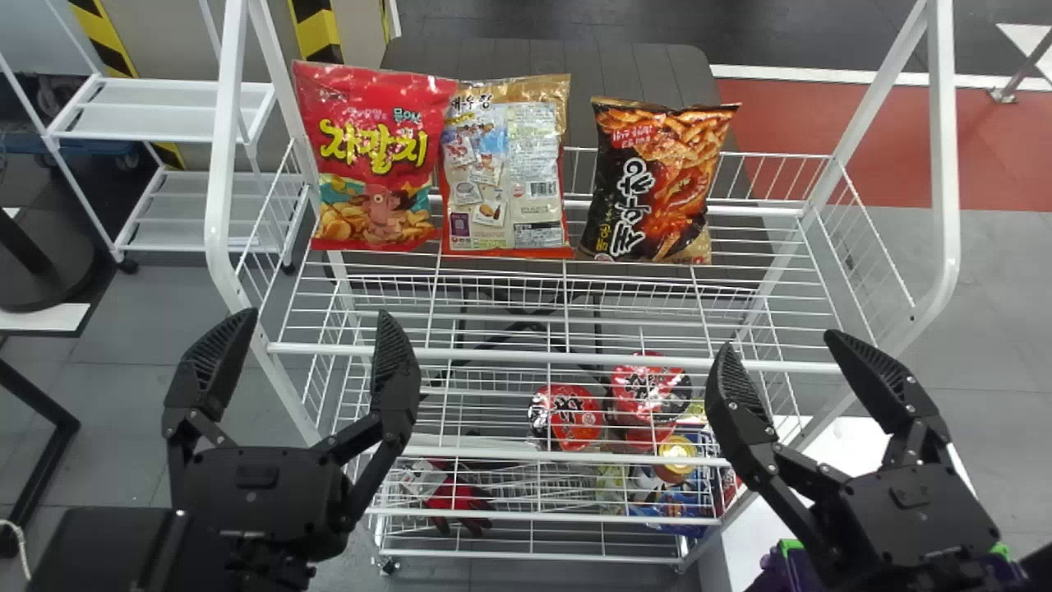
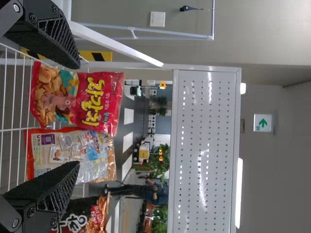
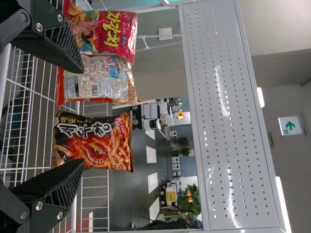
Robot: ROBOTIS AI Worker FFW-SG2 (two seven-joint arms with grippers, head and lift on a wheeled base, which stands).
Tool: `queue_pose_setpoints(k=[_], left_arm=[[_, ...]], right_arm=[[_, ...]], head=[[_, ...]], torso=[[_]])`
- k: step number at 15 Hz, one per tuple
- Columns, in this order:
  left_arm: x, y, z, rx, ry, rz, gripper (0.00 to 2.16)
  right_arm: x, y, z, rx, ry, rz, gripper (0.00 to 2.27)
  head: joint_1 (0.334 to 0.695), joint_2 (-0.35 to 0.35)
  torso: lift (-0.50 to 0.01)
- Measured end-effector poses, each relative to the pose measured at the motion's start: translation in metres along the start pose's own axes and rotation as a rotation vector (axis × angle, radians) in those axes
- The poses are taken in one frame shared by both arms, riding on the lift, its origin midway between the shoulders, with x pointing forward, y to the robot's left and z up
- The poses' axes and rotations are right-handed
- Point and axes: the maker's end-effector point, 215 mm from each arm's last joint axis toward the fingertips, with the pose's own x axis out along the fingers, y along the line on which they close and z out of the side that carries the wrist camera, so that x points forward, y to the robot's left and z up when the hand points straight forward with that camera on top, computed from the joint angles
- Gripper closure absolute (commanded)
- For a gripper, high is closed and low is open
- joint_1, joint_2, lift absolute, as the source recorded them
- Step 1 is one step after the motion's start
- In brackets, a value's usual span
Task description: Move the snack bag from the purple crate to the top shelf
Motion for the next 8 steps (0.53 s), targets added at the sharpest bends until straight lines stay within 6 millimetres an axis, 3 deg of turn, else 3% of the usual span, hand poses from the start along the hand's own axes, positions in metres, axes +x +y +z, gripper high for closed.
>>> queue_pose_setpoints(k=[8], left_arm=[[0.0011, 0.0016, 0.0003, 0.0, 0.001, 0.002, 0.11]], right_arm=[[0.001, 0.0011, 0.0017, 0.001, -0.005, 0.002, 0.18]], head=[[0.695, -0.03]], torso=[[0.0]])
